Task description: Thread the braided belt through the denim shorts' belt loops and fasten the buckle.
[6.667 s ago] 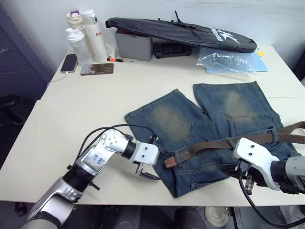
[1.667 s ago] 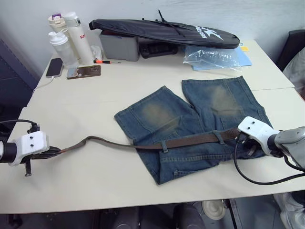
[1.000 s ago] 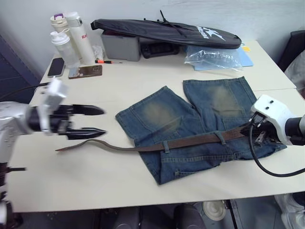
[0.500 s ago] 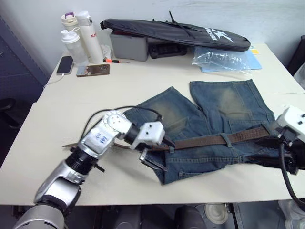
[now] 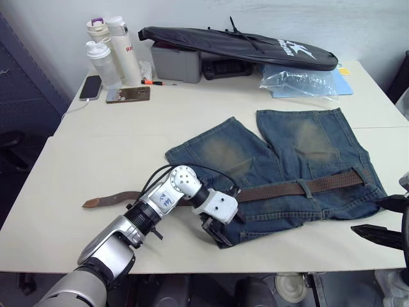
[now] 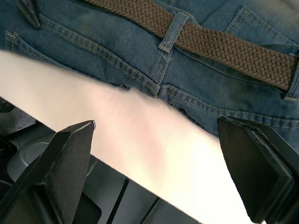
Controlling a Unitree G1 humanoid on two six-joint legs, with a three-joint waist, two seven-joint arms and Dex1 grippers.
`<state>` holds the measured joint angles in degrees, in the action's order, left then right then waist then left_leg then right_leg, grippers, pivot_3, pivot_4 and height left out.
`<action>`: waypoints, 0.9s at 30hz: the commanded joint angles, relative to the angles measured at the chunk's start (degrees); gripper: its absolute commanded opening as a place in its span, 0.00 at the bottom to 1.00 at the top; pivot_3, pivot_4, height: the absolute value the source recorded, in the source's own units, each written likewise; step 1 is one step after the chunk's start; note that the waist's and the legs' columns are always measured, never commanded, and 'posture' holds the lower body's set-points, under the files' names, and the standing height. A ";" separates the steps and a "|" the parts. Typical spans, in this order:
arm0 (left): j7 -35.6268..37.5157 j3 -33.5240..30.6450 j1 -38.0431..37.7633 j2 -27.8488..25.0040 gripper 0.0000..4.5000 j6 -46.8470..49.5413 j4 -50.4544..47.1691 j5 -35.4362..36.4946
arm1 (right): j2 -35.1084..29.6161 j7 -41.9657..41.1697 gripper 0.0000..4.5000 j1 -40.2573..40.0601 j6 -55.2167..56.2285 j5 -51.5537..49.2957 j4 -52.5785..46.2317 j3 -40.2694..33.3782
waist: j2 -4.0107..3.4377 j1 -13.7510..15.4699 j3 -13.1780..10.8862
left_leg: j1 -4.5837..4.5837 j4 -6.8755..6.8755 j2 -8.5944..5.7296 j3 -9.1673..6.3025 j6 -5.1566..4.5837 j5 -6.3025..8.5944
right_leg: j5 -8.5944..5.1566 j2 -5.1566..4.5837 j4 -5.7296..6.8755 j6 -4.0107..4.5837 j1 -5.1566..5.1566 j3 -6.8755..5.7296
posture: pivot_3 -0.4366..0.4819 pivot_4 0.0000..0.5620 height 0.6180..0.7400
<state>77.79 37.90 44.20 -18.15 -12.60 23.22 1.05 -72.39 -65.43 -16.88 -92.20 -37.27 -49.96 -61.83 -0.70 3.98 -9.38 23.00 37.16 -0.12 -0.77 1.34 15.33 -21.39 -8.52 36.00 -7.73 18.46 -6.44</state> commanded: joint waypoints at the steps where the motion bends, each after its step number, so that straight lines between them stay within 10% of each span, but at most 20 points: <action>1: -1.27 -0.93 2.50 -2.11 0.36 -3.84 7.72 -5.47 | 0.34 0.34 1.00 -0.64 1.39 -0.12 -6.03 -1.94 | 0.00 0.07 0.00 | 0.01 0.02 -0.01 0.00 -0.06 -0.05 | 0.00 0.00 -0.03 0.00 0.00 0.00 | 0.48 0.27 0.28; 5: 2.70 -3.27 7.82 -5.45 0.02 -10.19 16.20 -4.36 | -0.20 2.17 1.00 0.63 5.16 -0.10 -3.94 2.07 | 0.05 -0.17 -0.03 | 0.02 0.01 0.00 -0.02 -0.19 -0.19 | 0.21 0.00 -0.10 0.06 0.05 -0.05 | 0.48 0.27 0.28; 21: 13.79 -11.28 10.93 -20.26 0.02 -17.08 27.94 -0.40 | 1.18 11.16 1.00 12.08 17.88 -1.68 3.54 25.06 | 0.15 -2.62 -0.09 | 0.07 -0.13 0.10 -0.09 -0.07 -0.15 | 0.25 -0.01 0.07 0.04 0.26 -0.26 | 0.48 0.27 0.28; 27: 14.71 -11.49 8.65 -26.64 0.44 -0.55 19.41 10.45 | 2.16 15.13 1.00 19.08 20.62 -1.19 8.87 32.86 | 0.01 -2.77 -0.01 | 0.08 -0.17 0.11 -0.13 -0.07 -0.15 | 0.25 -0.01 0.09 0.04 0.31 -0.26 | 0.48 0.27 0.28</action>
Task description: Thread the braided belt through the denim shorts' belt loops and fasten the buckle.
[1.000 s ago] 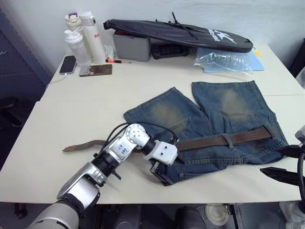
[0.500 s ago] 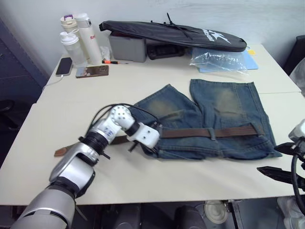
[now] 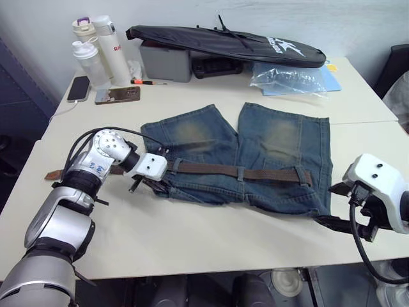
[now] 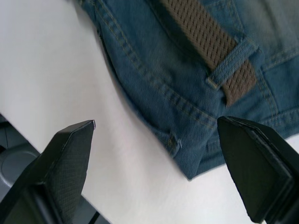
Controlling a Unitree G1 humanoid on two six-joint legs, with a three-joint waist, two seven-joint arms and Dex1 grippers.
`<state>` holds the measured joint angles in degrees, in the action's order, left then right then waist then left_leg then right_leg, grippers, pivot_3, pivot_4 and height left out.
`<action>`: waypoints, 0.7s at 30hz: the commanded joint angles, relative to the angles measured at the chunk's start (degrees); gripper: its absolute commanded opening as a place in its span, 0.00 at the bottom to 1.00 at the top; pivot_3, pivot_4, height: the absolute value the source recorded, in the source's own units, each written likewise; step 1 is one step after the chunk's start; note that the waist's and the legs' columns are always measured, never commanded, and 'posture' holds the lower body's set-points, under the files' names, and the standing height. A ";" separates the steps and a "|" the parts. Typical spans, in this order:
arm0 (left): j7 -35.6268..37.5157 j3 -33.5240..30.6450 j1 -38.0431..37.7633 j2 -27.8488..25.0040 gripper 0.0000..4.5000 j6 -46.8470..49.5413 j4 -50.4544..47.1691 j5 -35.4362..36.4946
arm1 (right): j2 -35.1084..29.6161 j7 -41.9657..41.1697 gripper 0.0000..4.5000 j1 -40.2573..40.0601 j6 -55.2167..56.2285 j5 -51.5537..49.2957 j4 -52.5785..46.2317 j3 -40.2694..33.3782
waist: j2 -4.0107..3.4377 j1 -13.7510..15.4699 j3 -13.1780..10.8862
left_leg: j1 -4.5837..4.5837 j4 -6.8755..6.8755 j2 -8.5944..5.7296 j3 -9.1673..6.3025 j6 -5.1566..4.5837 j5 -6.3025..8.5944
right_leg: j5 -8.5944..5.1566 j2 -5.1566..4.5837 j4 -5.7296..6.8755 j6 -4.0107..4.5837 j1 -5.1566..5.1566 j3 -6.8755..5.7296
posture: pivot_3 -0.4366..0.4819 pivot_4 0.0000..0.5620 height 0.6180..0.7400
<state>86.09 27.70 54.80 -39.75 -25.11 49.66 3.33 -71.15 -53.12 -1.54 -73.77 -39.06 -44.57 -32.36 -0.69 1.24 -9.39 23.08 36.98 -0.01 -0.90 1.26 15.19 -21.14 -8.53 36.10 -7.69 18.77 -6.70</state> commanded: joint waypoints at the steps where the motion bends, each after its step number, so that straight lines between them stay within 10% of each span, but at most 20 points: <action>1: 6.41 -1.28 -2.48 -6.17 0.51 15.49 -9.39 10.58 | 1.05 3.34 1.00 4.39 2.25 0.67 4.08 3.98 | 0.01 -0.06 0.00 | -0.01 -0.01 0.00 0.00 0.00 0.00 | 0.00 0.00 0.00 0.00 0.00 0.00 | 0.48 0.27 0.28; 4: 6.41 -5.32 -1.82 -9.58 0.67 37.29 -19.40 24.89 | 3.45 7.19 1.00 9.35 2.64 1.51 8.22 7.38 | 0.02 -0.01 -0.02 | 0.04 -0.02 0.02 -0.04 0.00 0.00 | 0.00 0.00 0.22 0.00 0.03 0.02 | 0.48 0.27 0.28; 8: -3.56 -12.51 0.23 -5.03 0.98 41.74 -18.73 23.87 | 11.89 16.97 1.00 20.75 2.83 5.09 16.96 14.92 | 0.02 0.29 -0.02 | 0.08 0.12 0.09 -0.22 0.01 -0.07 | 0.01 -0.06 0.34 -0.03 -0.05 0.04 | 0.48 0.27 0.28; 21: -15.58 -9.70 1.45 6.87 0.98 54.74 -12.40 9.64 | 23.13 24.66 1.00 25.32 4.47 9.03 27.81 20.45 | 0.02 0.12 -0.03 | 0.27 -0.17 -0.20 0.16 0.05 -0.15 | 0.04 -0.09 0.74 -0.10 0.63 0.18 | 0.48 0.27 0.28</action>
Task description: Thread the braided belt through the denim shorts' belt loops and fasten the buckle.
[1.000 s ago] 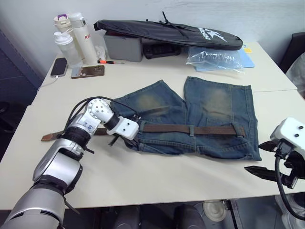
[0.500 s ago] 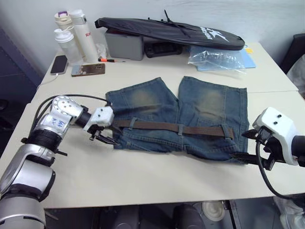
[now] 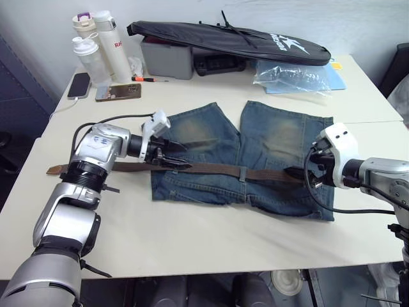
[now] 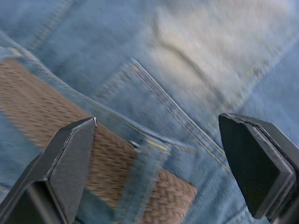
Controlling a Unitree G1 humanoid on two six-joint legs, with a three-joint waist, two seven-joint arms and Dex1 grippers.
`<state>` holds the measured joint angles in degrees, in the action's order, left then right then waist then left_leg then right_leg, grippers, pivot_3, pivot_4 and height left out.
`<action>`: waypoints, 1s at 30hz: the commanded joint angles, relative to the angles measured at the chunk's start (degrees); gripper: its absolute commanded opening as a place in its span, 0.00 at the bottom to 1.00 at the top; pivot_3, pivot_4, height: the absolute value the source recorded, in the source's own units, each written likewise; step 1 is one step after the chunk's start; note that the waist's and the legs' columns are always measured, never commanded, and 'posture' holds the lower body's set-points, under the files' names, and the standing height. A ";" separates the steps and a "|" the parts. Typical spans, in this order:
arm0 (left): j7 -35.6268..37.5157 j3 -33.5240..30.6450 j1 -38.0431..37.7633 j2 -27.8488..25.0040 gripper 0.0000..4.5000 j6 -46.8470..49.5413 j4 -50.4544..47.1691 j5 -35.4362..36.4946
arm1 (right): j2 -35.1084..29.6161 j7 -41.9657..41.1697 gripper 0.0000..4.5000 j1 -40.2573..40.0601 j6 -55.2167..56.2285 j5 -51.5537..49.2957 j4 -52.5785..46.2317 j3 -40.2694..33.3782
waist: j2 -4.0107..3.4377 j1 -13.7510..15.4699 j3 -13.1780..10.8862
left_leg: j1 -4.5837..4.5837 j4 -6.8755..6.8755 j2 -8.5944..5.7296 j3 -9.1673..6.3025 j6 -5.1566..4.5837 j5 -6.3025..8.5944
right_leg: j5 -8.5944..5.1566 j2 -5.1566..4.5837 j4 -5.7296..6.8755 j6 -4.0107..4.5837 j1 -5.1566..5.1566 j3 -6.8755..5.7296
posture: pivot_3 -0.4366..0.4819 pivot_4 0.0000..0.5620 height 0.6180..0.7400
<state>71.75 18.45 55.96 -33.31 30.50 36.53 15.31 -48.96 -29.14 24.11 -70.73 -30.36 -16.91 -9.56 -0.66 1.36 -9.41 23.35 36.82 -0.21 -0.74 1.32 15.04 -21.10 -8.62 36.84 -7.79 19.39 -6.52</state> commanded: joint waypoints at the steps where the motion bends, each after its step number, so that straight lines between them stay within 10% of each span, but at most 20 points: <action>1: -2.23 -0.73 0.61 0.96 0.98 -1.19 1.84 -3.20 | 1.53 0.80 1.00 -0.81 1.38 0.16 0.45 -2.82 | 0.00 0.00 0.00 | -0.01 0.02 0.00 0.01 0.00 0.00 | 0.00 0.00 0.03 0.00 0.00 0.02 | 0.48 0.27 0.28; 7: -5.33 -3.54 3.09 2.46 0.98 -3.78 7.12 -5.83 | 1.84 0.52 1.00 -5.26 0.46 0.06 0.94 -4.04 | 0.00 0.13 0.00 | -0.04 0.09 0.02 0.05 0.02 -0.01 | 0.00 0.00 0.13 0.00 0.02 0.08 | 0.48 0.27 0.28; 17: -5.20 -6.43 4.54 2.27 1.00 -3.72 8.97 -7.62 | 4.25 -0.91 0.09 -6.91 -1.01 -4.27 -0.52 -8.63 | 0.01 0.11 0.01 | -0.06 0.12 0.02 0.09 0.01 -0.01 | 0.00 -0.01 0.17 0.00 0.03 0.13 | 0.48 0.27 0.28; 30: -5.47 -4.45 4.97 4.54 1.00 -3.80 12.91 -12.57 | 3.81 -3.31 0.06 -9.67 4.23 -4.97 -4.01 -9.56 | 0.01 0.02 0.01 | -0.08 0.10 0.03 0.14 0.01 -0.01 | 0.00 0.00 0.22 0.00 0.08 0.17 | 0.48 0.27 0.28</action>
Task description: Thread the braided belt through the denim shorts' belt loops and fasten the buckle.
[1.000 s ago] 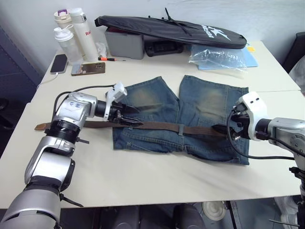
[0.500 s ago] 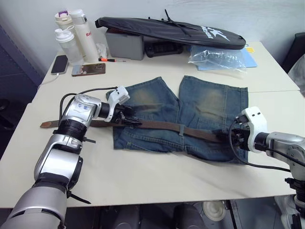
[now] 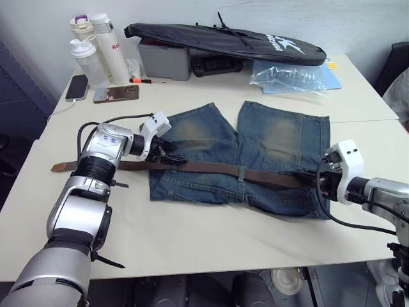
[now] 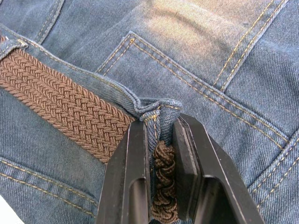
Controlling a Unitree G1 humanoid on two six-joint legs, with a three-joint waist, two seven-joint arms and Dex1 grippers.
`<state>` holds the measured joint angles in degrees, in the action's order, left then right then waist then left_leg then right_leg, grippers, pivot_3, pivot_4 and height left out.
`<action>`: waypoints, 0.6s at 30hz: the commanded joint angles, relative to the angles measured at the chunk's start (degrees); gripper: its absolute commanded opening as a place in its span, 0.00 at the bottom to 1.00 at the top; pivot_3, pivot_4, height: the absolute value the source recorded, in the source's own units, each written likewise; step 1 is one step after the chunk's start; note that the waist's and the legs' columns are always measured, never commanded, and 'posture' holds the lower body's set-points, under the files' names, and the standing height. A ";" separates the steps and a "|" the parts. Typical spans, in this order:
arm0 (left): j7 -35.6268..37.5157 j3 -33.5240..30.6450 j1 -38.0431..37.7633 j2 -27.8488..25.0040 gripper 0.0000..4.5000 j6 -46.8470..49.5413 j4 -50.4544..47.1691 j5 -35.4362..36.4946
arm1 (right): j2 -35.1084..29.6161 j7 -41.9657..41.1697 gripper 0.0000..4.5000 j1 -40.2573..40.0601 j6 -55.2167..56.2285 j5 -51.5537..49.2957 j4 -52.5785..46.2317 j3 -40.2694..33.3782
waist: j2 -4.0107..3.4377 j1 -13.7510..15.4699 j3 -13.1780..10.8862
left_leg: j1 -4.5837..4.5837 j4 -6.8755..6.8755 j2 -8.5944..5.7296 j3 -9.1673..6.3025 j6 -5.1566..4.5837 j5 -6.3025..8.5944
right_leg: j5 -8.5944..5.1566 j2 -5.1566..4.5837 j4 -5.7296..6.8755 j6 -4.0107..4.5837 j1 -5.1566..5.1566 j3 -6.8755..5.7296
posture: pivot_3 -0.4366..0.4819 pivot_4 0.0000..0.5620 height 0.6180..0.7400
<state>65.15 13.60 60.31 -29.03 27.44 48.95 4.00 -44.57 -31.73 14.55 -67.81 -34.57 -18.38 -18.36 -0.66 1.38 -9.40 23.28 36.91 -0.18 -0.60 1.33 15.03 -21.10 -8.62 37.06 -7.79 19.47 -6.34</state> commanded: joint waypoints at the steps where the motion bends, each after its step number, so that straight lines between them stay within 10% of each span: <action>1: 1.78 0.80 0.27 0.40 1.00 -0.86 0.25 -1.61 | -0.61 -0.69 0.06 -0.17 1.49 -0.75 -2.57 -0.74 | 0.00 -0.01 0.00 | 0.00 0.00 0.00 0.00 0.00 0.00 | 0.00 0.00 0.00 0.00 0.00 0.00 | 0.48 0.27 0.28; 6: 6.00 2.48 -1.51 0.68 0.88 -0.19 -1.99 -2.65 | -0.56 -0.30 0.06 -0.40 1.80 -0.57 -2.80 -0.88 | -0.01 -0.03 0.00 | 0.00 0.00 0.00 0.02 0.00 0.00 | 0.00 0.00 0.00 0.00 0.01 0.02 | 0.48 0.27 0.28; 14: 6.70 1.20 -1.20 -0.90 0.09 -2.40 -1.06 -3.41 | -0.44 -0.13 0.06 -0.32 2.14 -0.31 -2.55 -0.64 | -0.01 -0.01 0.01 | -0.01 0.00 0.01 0.03 0.00 0.00 | 0.00 0.00 0.00 0.00 0.01 0.04 | 0.48 0.27 0.28; 18: 7.81 -1.36 -0.56 -1.58 0.03 -3.35 -2.93 -1.36 | -0.70 -1.13 0.06 -0.28 2.81 -0.94 -3.03 -0.39 | 0.00 -0.04 0.00 | 0.00 0.00 0.02 0.03 0.00 0.00 | 0.00 0.00 0.00 0.00 0.02 0.04 | 0.48 0.27 0.28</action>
<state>72.10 14.31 58.82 -28.85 25.10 47.88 1.74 -44.57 -31.87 14.11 -66.25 -34.58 -19.05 -18.34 -0.66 1.34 -9.40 23.28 36.91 -0.17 -0.57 1.33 15.03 -21.10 -8.62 37.06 -7.79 19.50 -6.30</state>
